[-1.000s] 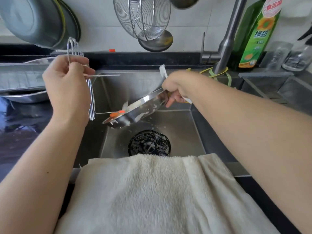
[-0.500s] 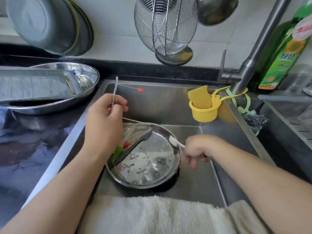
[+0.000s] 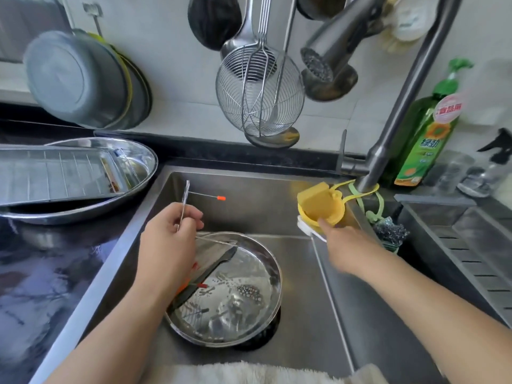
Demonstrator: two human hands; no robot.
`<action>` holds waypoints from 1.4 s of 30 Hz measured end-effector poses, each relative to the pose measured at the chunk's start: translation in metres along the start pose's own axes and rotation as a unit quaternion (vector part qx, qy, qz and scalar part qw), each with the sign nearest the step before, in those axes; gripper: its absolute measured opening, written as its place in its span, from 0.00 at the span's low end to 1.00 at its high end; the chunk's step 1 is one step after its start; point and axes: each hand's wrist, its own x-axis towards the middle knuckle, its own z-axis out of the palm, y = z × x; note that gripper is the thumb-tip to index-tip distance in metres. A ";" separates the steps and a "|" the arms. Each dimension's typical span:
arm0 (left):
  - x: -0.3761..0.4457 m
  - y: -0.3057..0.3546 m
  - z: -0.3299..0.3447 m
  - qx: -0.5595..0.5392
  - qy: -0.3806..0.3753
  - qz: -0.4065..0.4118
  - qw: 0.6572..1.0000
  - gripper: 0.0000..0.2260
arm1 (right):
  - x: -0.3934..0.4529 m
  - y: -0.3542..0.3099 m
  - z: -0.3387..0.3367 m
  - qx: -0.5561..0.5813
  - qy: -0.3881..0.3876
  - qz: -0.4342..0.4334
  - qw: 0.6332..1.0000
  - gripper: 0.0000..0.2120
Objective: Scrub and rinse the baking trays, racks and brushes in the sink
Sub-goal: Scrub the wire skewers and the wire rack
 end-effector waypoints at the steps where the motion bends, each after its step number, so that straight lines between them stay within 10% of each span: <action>1: 0.000 0.000 0.000 0.000 -0.003 -0.002 1.000 0.14 | -0.003 0.003 -0.001 -0.009 -0.005 -0.009 1.000 0.42; 8: -0.002 0.004 0.000 0.009 -0.012 -0.011 1.000 0.13 | 0.005 -0.004 0.031 -0.031 -0.108 0.017 0.993 0.17; 12: 0.001 0.001 0.000 0.032 -0.017 -0.008 0.999 0.13 | 0.002 -0.007 0.038 0.064 0.017 0.026 0.997 0.07; 17: 0.001 -0.003 0.002 0.035 -0.023 -0.011 0.999 0.13 | 0.022 -0.004 -0.027 0.059 0.348 -0.018 0.935 0.11; 22: 0.003 -0.006 -0.001 0.043 -0.040 -0.004 0.998 0.12 | 0.059 -0.004 -0.062 -0.017 0.171 0.014 0.985 0.11; 29: 0.005 -0.010 -0.003 0.020 -0.045 -0.007 0.999 0.12 | 0.007 0.018 -0.070 0.014 0.380 -0.012 0.925 0.06; 42: 0.010 -0.019 -0.015 -0.086 0.046 -0.090 0.991 0.15 | 0.035 0.009 -0.055 0.016 0.447 -0.104 0.888 0.07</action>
